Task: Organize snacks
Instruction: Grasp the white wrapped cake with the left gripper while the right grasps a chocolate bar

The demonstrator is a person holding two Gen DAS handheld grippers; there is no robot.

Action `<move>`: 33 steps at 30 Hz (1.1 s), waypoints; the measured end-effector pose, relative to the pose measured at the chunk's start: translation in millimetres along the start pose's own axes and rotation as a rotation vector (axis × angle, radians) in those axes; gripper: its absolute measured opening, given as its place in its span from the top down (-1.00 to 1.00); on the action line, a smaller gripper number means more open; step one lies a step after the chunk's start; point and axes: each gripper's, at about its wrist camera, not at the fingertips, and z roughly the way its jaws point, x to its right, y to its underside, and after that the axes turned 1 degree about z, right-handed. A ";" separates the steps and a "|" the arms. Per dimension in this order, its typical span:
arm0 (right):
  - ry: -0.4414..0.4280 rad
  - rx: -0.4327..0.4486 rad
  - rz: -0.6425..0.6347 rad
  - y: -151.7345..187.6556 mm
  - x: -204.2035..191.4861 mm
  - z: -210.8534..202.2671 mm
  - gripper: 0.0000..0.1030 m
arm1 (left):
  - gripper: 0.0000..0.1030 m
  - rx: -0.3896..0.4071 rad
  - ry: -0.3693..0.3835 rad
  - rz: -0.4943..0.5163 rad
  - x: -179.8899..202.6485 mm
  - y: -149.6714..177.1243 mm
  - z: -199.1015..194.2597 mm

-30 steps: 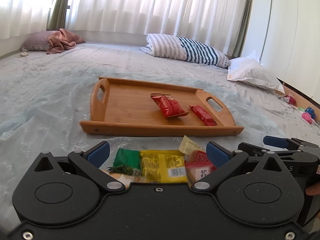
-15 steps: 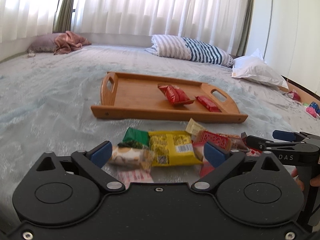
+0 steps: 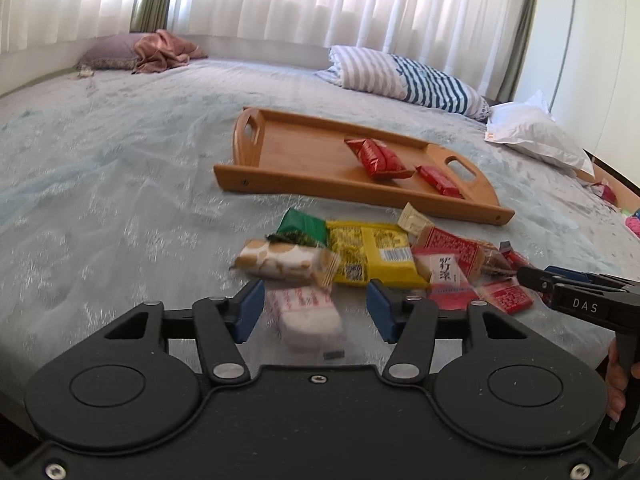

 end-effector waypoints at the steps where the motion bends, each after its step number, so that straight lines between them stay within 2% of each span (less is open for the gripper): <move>1: 0.003 0.000 0.003 -0.1 0.1 -0.5 0.05 | 0.01 -0.002 -0.004 -0.001 -0.1 1.4 0.8; 3: 0.003 -0.006 0.006 0.2 1.0 -0.5 0.12 | 0.16 -0.019 -0.014 0.007 0.3 5.1 4.1; 5: 0.009 -0.013 0.004 1.5 0.8 0.0 0.19 | 0.21 -0.034 -0.020 0.001 0.2 9.7 7.7; 9: 0.010 -0.014 0.005 2.7 0.0 -0.5 0.32 | 0.36 -0.017 -0.036 0.038 7.6 11.9 4.2; 12: 0.014 -0.007 0.013 2.7 -1.4 -2.3 0.41 | 0.37 -0.018 -0.026 0.047 11.2 12.1 2.7; 20: 0.020 0.005 0.055 1.6 -1.7 -4.9 0.47 | 0.37 -0.023 0.055 0.068 29.5 16.1 -4.6; 25: 0.020 0.009 0.054 -0.4 -2.7 -7.6 0.47 | 0.37 0.001 0.100 0.099 46.3 13.9 -7.2; 28: 0.039 -0.003 0.039 -0.3 -3.1 -3.8 0.41 | 0.37 0.019 0.118 0.109 51.5 10.0 -8.6; 29: 0.042 -0.003 0.042 -0.5 -2.6 -2.5 0.32 | 0.37 0.022 0.120 0.112 52.8 8.9 -8.3; 30: 0.040 0.002 0.051 -0.9 -1.4 -2.3 0.09 | 0.37 0.025 0.122 0.114 53.3 8.3 -8.5; 32: 0.031 0.021 0.071 -3.1 0.9 -2.6 0.00 | 0.37 0.027 0.120 0.111 53.6 6.2 -7.8; 33: 0.028 0.029 0.074 -4.5 1.6 -2.1 -0.19 | 0.37 0.027 0.120 0.109 53.4 5.1 -7.7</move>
